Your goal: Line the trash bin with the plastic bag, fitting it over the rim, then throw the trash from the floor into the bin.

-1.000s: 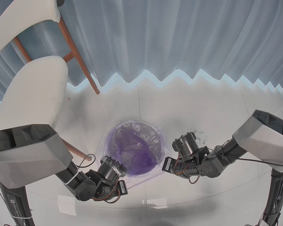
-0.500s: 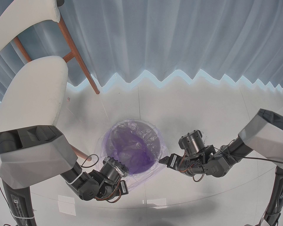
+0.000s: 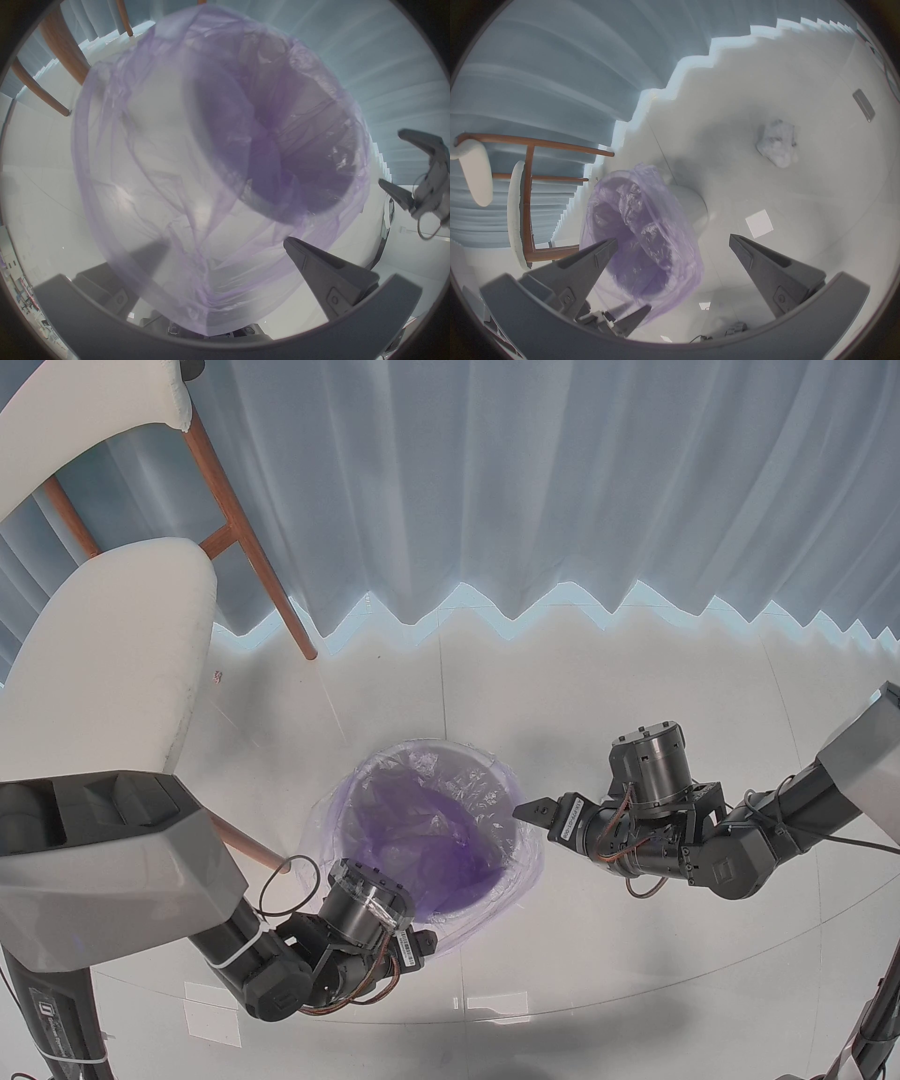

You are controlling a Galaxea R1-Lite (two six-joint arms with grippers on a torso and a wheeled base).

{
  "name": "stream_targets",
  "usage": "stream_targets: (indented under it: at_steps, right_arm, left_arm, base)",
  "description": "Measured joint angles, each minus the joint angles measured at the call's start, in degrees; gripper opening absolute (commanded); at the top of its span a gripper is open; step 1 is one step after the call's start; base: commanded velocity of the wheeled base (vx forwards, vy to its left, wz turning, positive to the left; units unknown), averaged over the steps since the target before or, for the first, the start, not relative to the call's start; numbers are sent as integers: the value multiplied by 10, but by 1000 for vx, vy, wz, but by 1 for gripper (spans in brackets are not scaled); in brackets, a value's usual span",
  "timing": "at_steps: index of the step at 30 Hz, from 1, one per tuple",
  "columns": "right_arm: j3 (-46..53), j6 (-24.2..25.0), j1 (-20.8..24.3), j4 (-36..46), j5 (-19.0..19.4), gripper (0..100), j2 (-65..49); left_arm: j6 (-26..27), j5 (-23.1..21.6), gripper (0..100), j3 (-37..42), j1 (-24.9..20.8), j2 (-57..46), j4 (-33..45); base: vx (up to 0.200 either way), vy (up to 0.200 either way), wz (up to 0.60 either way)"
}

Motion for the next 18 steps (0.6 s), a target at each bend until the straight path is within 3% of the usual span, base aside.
stream_targets:
  at_steps: [13,14,18]
  right_arm:
    - [-48,-54,-14,-51,0,100,59]
    - [-54,-56,-15,-52,0,0,64]
    - [-74,-58,-18,-55,0,0,85]
  left_arm:
    - [1,6,100,103,-15,-155,-25]
    - [1,6,100,111,-15,-172,-26]
    - [0,2,100,147,-14,-227,-27]
  base:
    - [0,0,0]
    - [0,0,0]
    - [0,0,0]
